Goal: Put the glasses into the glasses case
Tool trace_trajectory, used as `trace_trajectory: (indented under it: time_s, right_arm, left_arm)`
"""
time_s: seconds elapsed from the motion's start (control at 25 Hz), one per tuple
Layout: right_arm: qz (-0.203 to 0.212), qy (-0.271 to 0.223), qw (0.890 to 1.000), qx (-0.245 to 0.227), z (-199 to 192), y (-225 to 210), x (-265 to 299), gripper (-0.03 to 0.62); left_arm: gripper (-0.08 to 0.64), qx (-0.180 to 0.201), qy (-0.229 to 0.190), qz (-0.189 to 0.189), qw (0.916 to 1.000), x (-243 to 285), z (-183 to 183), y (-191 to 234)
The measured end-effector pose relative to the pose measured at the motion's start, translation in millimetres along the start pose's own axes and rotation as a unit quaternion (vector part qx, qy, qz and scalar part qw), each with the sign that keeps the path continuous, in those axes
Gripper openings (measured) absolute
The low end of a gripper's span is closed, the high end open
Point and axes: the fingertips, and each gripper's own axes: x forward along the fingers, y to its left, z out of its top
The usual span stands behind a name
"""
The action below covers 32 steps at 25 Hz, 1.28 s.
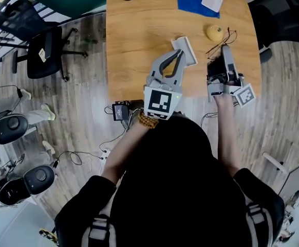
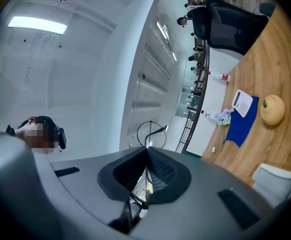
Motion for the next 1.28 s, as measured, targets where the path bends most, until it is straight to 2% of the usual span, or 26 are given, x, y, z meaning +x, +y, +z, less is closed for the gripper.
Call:
trace_trajectory:
  time_s: [0.36, 1.28]
  right_arm:
    - [-0.032, 0.042, 0.998, -0.025, -19.0, -21.6, -9.1, 0.014]
    - [-0.109, 0.104, 0.988, -0.034, -57.0, -87.8, -31.2, 0.014]
  left_arm:
    - [0.032, -0.008, 0.01, -0.008, 0.9999, 1.9, -10.7, -6.2]
    - [0.032, -0.011, 0.03, 0.008, 0.9995, -7.5, -27.3, 9.5]
